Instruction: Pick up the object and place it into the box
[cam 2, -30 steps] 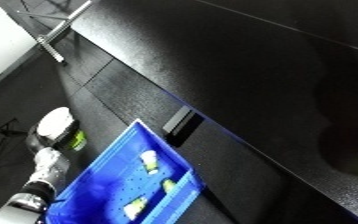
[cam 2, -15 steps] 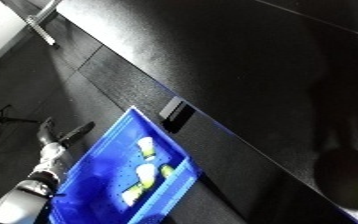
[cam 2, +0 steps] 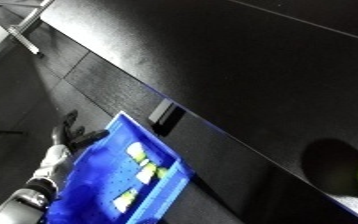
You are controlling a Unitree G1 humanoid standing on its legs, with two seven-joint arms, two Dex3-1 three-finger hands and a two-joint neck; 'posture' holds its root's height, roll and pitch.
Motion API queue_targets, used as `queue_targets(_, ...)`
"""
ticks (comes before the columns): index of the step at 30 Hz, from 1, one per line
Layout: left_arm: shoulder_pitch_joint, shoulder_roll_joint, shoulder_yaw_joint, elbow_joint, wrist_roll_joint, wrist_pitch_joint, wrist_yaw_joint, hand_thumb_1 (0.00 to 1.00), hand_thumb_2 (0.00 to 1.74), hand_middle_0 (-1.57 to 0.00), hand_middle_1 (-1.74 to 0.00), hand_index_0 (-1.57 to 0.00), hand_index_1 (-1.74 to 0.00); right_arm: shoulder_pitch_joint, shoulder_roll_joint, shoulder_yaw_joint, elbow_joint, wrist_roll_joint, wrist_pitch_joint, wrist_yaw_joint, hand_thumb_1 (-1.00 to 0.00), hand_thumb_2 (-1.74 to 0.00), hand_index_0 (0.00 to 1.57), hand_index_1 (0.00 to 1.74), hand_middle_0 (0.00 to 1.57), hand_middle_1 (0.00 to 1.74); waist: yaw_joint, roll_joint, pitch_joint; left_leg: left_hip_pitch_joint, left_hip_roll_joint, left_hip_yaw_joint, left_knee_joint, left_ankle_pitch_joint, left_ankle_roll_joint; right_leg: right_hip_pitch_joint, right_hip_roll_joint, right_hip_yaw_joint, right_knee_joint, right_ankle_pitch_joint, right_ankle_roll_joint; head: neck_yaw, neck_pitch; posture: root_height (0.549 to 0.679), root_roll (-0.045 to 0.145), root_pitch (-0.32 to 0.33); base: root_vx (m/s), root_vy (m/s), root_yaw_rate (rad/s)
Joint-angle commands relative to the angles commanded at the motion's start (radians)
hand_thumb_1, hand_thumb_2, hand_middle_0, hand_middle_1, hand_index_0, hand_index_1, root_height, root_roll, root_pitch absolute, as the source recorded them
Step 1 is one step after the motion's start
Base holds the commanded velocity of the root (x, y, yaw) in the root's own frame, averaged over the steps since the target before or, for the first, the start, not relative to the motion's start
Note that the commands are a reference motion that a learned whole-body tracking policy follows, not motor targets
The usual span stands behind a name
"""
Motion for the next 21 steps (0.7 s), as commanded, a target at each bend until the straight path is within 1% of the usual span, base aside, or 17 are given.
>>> queue_targets(3,0.022,-0.023,-0.015,-0.050,0.021,-0.005,-0.012,0.00,0.00,0.00,0.00,0.00,0.00,-0.001,-0.002,-0.001,-0.009,-0.001,-0.008,-0.001,0.00,0.00,0.00,0.00,0.00,0.00,-0.001,0.004,0.002,-0.002,0.004,0.011,0.006,-0.006,0.0017,-0.011,0.0020,0.007,-0.005,0.011,0.0042,0.104,0.028,0.637,0.033,-0.073,-0.050,0.016,-0.170)
queue_targets(5,0.035,-0.037,-0.029,-0.076,0.031,-0.002,-0.028,0.00,0.00,0.00,0.00,0.00,0.00,-0.003,-0.005,-0.003,-0.016,0.005,-0.014,-0.003,0.00,0.00,0.00,0.00,0.00,0.00,-0.003,0.006,0.003,-0.006,0.006,0.017,0.006,-0.007,0.0007,-0.020,0.0041,0.012,-0.008,0.017,0.0070,0.195,0.048,0.637,0.030,-0.068,-0.063,0.004,-0.169)
queue_targets(7,0.046,-0.054,-0.046,-0.096,0.025,0.008,-0.050,0.00,0.00,0.00,0.00,0.00,0.00,-0.006,-0.010,-0.007,-0.026,0.008,-0.015,-0.006,0.00,0.00,0.00,0.00,0.00,0.00,-0.006,0.010,0.006,-0.008,0.009,0.021,0.001,-0.004,-0.0016,-0.029,0.0054,0.017,-0.010,0.024,0.0094,0.278,0.062,0.637,0.028,-0.063,-0.060,0.021,-0.147)
queue_targets(9,0.053,-0.076,-0.059,-0.110,-0.008,0.018,-0.058,0.00,0.00,0.00,0.00,0.00,0.00,-0.012,-0.015,-0.012,-0.034,0.007,-0.015,-0.011,0.00,0.00,0.00,0.00,0.00,0.00,-0.009,0.017,0.011,-0.008,0.012,0.024,-0.005,0.002,-0.0041,-0.038,0.0049,0.022,-0.010,0.030,0.0107,0.344,0.066,0.637,0.026,-0.059,-0.052,0.041,-0.104)
queue_targets(11,0.056,-0.099,-0.064,-0.118,-0.056,0.024,-0.055,0.00,0.00,0.00,0.00,0.00,0.00,-0.020,-0.017,-0.014,-0.035,0.005,-0.017,-0.013,0.00,0.00,0.00,0.00,0.00,0.00,-0.012,0.023,0.014,-0.008,0.015,0.027,-0.012,0.007,-0.0062,-0.045,0.0028,0.025,-0.009,0.033,0.0116,0.404,0.060,0.637,0.025,-0.056,-0.036,0.037,-0.058)
queue_targets(13,0.056,-0.115,-0.068,-0.121,-0.073,0.029,-0.053,0.00,0.00,0.00,0.00,0.00,0.00,-0.027,-0.016,-0.014,-0.032,0.006,-0.024,-0.014,0.00,0.00,0.00,0.00,0.00,0.00,-0.012,0.025,0.016,-0.006,0.018,0.030,-0.016,0.010,-0.0073,-0.050,0.0003,0.026,-0.008,0.036,0.0137,0.467,0.054,0.637,0.024,-0.055,-0.021,0.005,-0.028)
queue_targets(17,0.052,-0.141,-0.101,-0.145,-0.015,0.054,-0.051,0.00,0.00,0.00,0.00,0.00,0.00,-0.030,-0.013,-0.008,-0.050,0.007,-0.026,-0.021,0.00,0.00,0.00,0.00,0.00,0.00,-0.014,0.019,0.018,-0.004,0.025,0.035,-0.021,0.011,-0.0096,-0.054,-0.0035,0.027,-0.007,0.043,0.0208,0.574,0.045,0.638,0.021,-0.053,-0.013,-0.019,-0.048)
queue_targets(18,0.051,-0.146,-0.114,-0.151,0.004,0.062,-0.051,0.00,0.00,0.00,0.00,0.00,0.00,-0.031,-0.014,-0.006,-0.057,0.006,-0.023,-0.022,0.00,0.00,0.00,0.00,0.00,0.00,-0.016,0.017,0.019,-0.004,0.027,0.036,-0.021,0.011,-0.0102,-0.055,-0.0038,0.028,-0.009,0.045,0.0223,0.619,0.038,0.638,0.021,-0.052,-0.019,-0.013,-0.084)
queue_targets(21,0.048,-0.153,-0.157,-0.162,0.083,0.087,-0.053,0.00,0.00,0.00,0.00,0.00,0.00,-0.038,-0.021,-0.006,-0.065,0.001,-0.014,-0.020,0.00,0.00,0.00,0.00,0.00,0.00,-0.024,0.016,0.018,0.001,0.033,0.042,-0.021,0.007,-0.0113,-0.053,-0.0040,0.034,-0.019,0.053,0.0254,0.697,0.021,0.638,0.020,-0.052,-0.014,0.004,-0.095)
